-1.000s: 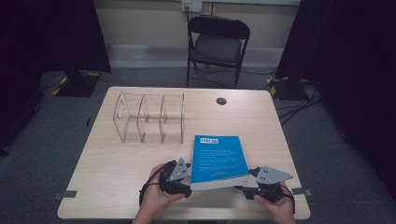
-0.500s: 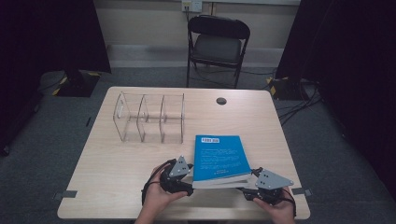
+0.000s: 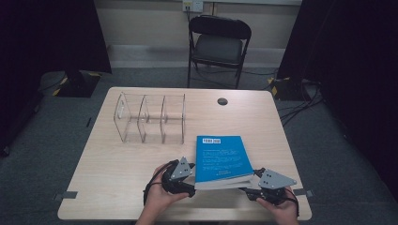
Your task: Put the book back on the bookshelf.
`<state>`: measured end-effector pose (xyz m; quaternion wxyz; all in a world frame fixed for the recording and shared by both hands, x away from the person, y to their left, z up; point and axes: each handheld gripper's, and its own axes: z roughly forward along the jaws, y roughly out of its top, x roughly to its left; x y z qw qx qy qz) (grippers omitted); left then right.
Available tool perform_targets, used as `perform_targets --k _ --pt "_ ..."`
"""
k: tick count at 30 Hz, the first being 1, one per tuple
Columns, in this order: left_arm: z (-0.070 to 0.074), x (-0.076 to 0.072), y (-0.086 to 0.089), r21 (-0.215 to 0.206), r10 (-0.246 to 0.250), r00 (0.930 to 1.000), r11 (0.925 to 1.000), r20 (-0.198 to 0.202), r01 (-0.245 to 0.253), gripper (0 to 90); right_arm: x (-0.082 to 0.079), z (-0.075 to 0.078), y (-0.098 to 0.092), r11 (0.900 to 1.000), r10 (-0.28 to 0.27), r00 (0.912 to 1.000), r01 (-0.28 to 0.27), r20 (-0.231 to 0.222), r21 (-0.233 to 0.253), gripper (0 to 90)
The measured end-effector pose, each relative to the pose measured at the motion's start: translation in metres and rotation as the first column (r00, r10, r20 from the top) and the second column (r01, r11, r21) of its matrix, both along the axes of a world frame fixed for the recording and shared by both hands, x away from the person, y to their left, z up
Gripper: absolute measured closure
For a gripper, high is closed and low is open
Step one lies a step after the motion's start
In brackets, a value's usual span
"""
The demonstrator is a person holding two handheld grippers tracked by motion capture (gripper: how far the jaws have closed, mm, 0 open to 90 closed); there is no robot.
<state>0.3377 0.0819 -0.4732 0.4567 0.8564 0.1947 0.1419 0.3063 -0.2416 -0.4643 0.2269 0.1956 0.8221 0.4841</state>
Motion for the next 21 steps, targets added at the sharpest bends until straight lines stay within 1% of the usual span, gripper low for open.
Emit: perform_targets --k 1,2,4,5,6,7,8,9,10,12,14,15,16,17,18,20,21 --pt "0.0 0.0 0.0 0.001 -0.007 0.9997 1.0 0.023 0.007 23.8 0.0 0.0 0.0 1.0 0.003 1.0 -0.003 0.002 -0.003 44.8" --pt "0.0 0.0 0.0 0.001 -0.007 0.9997 1.0 0.023 0.007 23.4 0.0 0.0 0.0 1.0 0.003 1.0 -0.003 0.002 -0.003 44.8" --pt "0.001 0.001 -0.001 0.01 -0.013 0.9991 0.9999 0.04 0.012 22.7 0.001 0.001 -0.001 1.0 0.001 1.0 -0.001 -0.004 0.001 44.9" --pt "0.002 0.001 -0.001 0.0 -0.011 0.9989 0.9999 0.046 0.011 22.4 0.001 0.001 -0.001 1.0 0.001 1.0 -0.001 -0.003 0.001 44.9" --pt "0.003 0.002 0.0 0.013 -0.018 0.998 0.9998 0.06 0.017 21.8 0.001 0.001 -0.001 1.0 0.002 1.0 -0.002 -0.003 0.003 45.2" --pt "0.003 0.002 0.0 0.013 -0.018 0.998 0.9998 0.06 0.017 21.4 0.001 0.001 -0.001 1.0 0.002 1.0 -0.002 -0.003 0.003 45.2" --pt "0.004 0.002 -0.001 0.002 -0.013 0.998 0.9999 0.062 0.013 21.4 0.001 0.002 -0.001 1.0 0.002 1.0 -0.002 -0.004 0.006 45.4" --pt "0.006 0.002 -0.002 0.007 -0.013 0.9971 0.9999 0.075 0.013 20.7 0.002 0.003 -0.001 1.0 0.002 1.0 -0.002 -0.007 0.011 45.9" --pt "0.006 0.002 -0.002 0.007 -0.013 0.9971 0.9999 0.075 0.013 20.5 0.002 0.004 -0.002 1.0 0.001 1.0 -0.001 -0.009 0.015 46.5" --pt "0.012 0.004 -0.003 0.022 -0.023 0.9928 0.9995 0.118 0.021 19.7 0.003 0.005 -0.002 1.0 0.0 0.9999 0.0 -0.013 0.023 47.0" --pt "0.014 0.004 -0.003 0.02 -0.025 0.9918 0.9995 0.125 0.023 19.6 0.004 0.006 -0.003 1.0 -0.002 0.9999 0.002 -0.015 0.027 47.6" --pt "0.017 0.005 -0.004 0.027 -0.039 0.9863 0.999 0.16 0.035 20.1 0.004 0.007 -0.004 1.0 0.001 0.9999 0.0 -0.016 0.028 49.1" --pt "0.018 0.006 -0.004 0.029 -0.052 0.9823 0.9984 0.18 0.048 20.4 0.004 0.008 -0.004 1.0 0.001 0.9998 0.0 -0.019 0.028 49.3" --pt "0.018 0.006 -0.004 0.029 -0.052 0.9823 0.9984 0.18 0.048 20.3 0.004 0.008 -0.004 1.0 0.001 0.9998 0.0 -0.019 0.028 49.3" --pt "0.019 0.007 -0.005 0.026 -0.064 0.9793 0.9979 0.192 0.06 20.3 0.005 0.008 -0.004 1.0 0.002 0.9998 -0.001 -0.02 0.029 49.6" --pt "0.02 0.007 -0.007 0.022 -0.077 0.972 0.997 0.222 0.074 19.8 0.005 0.008 -0.005 0.999 0.0 0.9995 0.001 -0.032 0.038 50.2" --pt "0.022 0.008 -0.009 0.039 -0.092 0.9671 0.9956 0.237 0.085 19.0 0.006 0.008 -0.007 0.999 -0.001 0.9995 0.002 -0.033 0.039 50.5"
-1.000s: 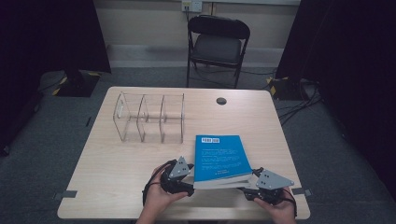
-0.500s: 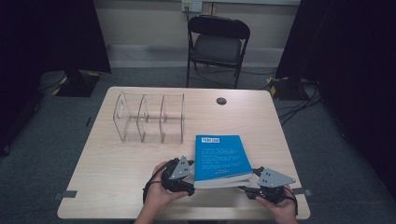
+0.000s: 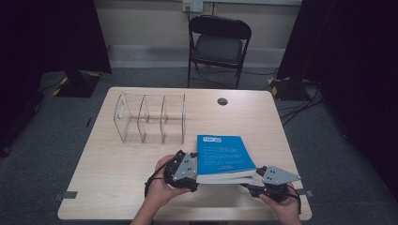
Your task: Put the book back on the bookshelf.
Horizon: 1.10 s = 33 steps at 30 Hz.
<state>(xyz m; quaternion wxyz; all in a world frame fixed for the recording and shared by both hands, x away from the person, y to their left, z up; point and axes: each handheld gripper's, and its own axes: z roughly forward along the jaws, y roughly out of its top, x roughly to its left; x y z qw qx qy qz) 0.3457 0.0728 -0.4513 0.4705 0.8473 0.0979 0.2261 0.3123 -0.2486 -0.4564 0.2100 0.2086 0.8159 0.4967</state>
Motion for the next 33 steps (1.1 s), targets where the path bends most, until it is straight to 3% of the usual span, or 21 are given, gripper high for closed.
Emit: perform_targets --k 7,10,12,13,16,21,26,29,31,33 --pt "0.002 -0.001 -0.005 0.015 -0.009 0.9995 0.9998 0.029 0.009 18.9 0.001 0.001 -0.002 1.0 0.002 0.9999 -0.002 -0.01 -0.003 51.0" --pt "0.003 -0.003 -0.005 0.031 -0.019 0.998 0.9994 0.06 0.018 20.8 0.001 0.002 -0.003 1.0 0.006 0.9999 -0.007 -0.008 -0.01 51.5" --pt "0.004 -0.004 -0.006 0.046 -0.031 0.9962 0.9985 0.081 0.028 23.5 0.002 0.002 -0.003 1.0 0.007 0.9999 -0.007 -0.007 -0.01 51.5" --pt "0.006 -0.006 -0.007 0.067 -0.053 0.9924 0.9967 0.111 0.046 25.8 0.003 0.003 -0.004 1.0 0.011 0.9999 -0.011 -0.009 -0.008 51.7" --pt "0.009 -0.006 -0.009 0.096 -0.08 0.9882 0.9931 0.131 0.068 29.3 0.003 0.004 -0.005 1.0 0.012 0.9999 -0.012 -0.011 -0.009 52.0" --pt "0.01 -0.008 -0.01 0.091 -0.089 0.9831 0.993 0.16 0.076 33.3 0.005 0.006 -0.006 1.0 0.014 0.9998 -0.015 -0.014 -0.011 52.3" --pt "0.017 -0.012 -0.009 0.077 -0.083 0.9847 0.9944 0.153 0.071 37.3 0.005 0.011 -0.007 1.0 0.025 0.9996 -0.025 -0.013 -0.005 52.6" --pt "0.027 -0.013 -0.008 0.063 -0.08 0.9882 0.9954 0.131 0.072 40.6 0.004 0.02 -0.008 0.999 0.036 0.9993 -0.036 -0.013 0.011 53.4" --pt "0.032 -0.011 -0.007 0.045 -0.073 0.9911 0.9966 0.112 0.068 41.7 0.004 0.024 -0.008 0.999 0.039 0.9992 -0.039 -0.013 0.014 53.3" --pt "0.034 -0.009 -0.006 -0.001 -0.044 0.9956 0.999 0.084 0.044 42.6 0.004 0.025 -0.007 0.999 0.023 0.9997 -0.023 0.005 0.034 52.5"
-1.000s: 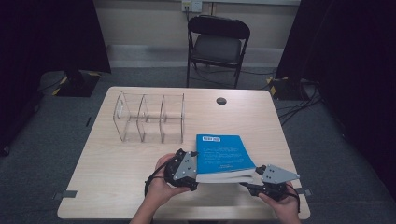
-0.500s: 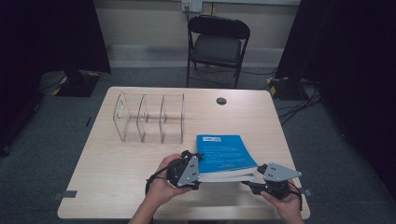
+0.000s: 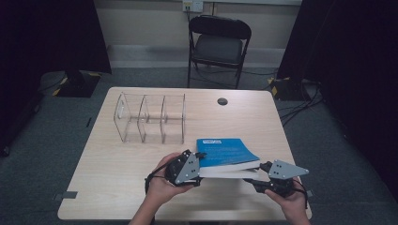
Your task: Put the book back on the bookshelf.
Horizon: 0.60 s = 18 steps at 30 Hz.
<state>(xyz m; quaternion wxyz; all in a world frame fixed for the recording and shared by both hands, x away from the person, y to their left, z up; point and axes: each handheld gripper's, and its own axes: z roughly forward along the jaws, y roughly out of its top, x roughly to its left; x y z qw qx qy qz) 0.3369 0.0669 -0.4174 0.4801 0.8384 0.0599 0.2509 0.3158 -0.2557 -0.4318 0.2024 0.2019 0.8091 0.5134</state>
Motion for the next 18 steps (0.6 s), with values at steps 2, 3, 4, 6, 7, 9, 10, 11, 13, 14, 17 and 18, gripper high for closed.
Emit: perform_targets --k 2,3,4,6,7,9,10,11,13,14,17,18 --pt "0.002 0.0 -0.002 0.003 0.008 0.9999 1.0 -0.008 -0.008 42.8 -0.001 -0.002 0.0 0.999 -0.022 0.9997 0.022 -0.005 0.036 50.2" --pt "0.002 0.0 -0.003 0.006 0.009 0.9999 0.9999 -0.006 -0.009 42.9 -0.002 -0.003 0.0 0.999 -0.027 0.9996 0.027 -0.002 0.041 49.2" --pt "0.002 0.0 -0.003 0.006 0.009 0.9999 0.9999 -0.006 -0.009 43.0 -0.002 -0.003 0.0 0.999 -0.027 0.9996 0.027 -0.002 0.041 49.2" --pt "0.003 0.001 -0.004 0.005 0.013 0.9998 0.9999 -0.013 -0.013 43.0 -0.003 -0.006 -0.001 0.998 -0.03 0.9995 0.029 0.005 0.053 46.6" --pt "0.004 0.001 -0.005 0.0 0.017 0.9997 0.9999 -0.017 -0.017 42.9 -0.004 -0.008 -0.002 0.998 -0.035 0.9994 0.035 0.006 0.06 42.4" --pt "0.005 0.002 -0.005 -0.001 0.023 0.9995 0.9997 -0.02 -0.023 43.0 -0.005 -0.008 -0.002 0.998 -0.039 0.9992 0.038 0.011 0.056 39.4" --pt "0.005 0.002 -0.005 -0.011 0.028 0.9993 0.9995 -0.026 -0.028 43.0 -0.006 -0.008 -0.002 0.998 -0.041 0.9989 0.04 0.021 0.05 36.6" --pt "0.005 0.002 -0.005 -0.011 0.03 0.9992 0.9995 -0.027 -0.03 43.1 -0.007 -0.011 -0.005 0.996 -0.079 0.9963 0.077 0.034 0.033 31.5" --pt "0.005 0.002 -0.004 -0.017 0.031 0.9991 0.9993 -0.029 -0.032 43.1 -0.007 -0.016 -0.011 0.993 -0.118 0.9925 0.117 0.033 0.03 25.7" --pt "0.004 0.002 -0.005 -0.002 0.022 0.9996 0.9998 -0.018 -0.022 43.0 -0.006 -0.019 -0.016 0.989 -0.147 0.9887 0.146 0.029 0.039 24.3" --pt "0.003 0.0 -0.006 0.005 0.021 0.9997 0.9998 -0.012 -0.021 42.9 -0.004 -0.021 -0.02 0.986 -0.164 0.9857 0.162 0.039 0.044 24.3" --pt "0.003 0.0 -0.005 0.002 0.021 0.9997 0.9998 -0.011 -0.021 42.9 -0.002 -0.02 -0.021 0.985 -0.169 0.9832 0.168 0.068 0.029 23.5"
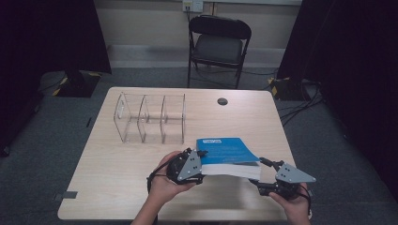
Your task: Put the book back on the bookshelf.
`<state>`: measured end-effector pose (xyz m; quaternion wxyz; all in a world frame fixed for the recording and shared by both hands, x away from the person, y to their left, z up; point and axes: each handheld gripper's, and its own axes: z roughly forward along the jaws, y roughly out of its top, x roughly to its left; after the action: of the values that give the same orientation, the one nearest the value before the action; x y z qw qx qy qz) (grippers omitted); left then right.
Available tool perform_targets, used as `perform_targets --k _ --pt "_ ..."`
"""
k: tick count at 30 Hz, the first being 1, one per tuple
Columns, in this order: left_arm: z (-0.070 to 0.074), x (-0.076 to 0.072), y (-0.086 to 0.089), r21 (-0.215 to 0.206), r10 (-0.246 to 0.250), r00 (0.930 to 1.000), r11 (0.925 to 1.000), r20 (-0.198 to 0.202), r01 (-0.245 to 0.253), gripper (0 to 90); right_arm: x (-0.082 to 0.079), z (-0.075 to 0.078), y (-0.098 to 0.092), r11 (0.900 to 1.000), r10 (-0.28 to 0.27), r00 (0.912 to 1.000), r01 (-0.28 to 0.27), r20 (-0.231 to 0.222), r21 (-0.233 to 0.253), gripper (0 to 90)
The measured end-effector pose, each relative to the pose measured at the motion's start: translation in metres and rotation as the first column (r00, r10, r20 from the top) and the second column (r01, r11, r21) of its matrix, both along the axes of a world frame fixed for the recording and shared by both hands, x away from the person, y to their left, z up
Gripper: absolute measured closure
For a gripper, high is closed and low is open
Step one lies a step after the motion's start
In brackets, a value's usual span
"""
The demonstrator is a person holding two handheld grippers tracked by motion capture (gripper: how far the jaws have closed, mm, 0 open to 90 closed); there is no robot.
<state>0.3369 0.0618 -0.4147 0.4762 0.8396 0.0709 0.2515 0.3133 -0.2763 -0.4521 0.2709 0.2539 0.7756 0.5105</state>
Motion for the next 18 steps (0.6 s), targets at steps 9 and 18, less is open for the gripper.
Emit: perform_targets --k 9,18 --pt "-0.002 -0.001 0.001 0.006 -0.01 0.9999 0.9999 0.009 0.01 42.9 0.005 0.003 0.01 0.999 0.042 0.9978 -0.04 0.051 -0.033 20.8" --pt "-0.002 -0.001 0.001 0.01 -0.022 0.9996 0.9997 0.017 0.022 42.9 0.014 0.002 0.012 0.997 0.064 0.9958 -0.061 0.066 -0.049 14.8"
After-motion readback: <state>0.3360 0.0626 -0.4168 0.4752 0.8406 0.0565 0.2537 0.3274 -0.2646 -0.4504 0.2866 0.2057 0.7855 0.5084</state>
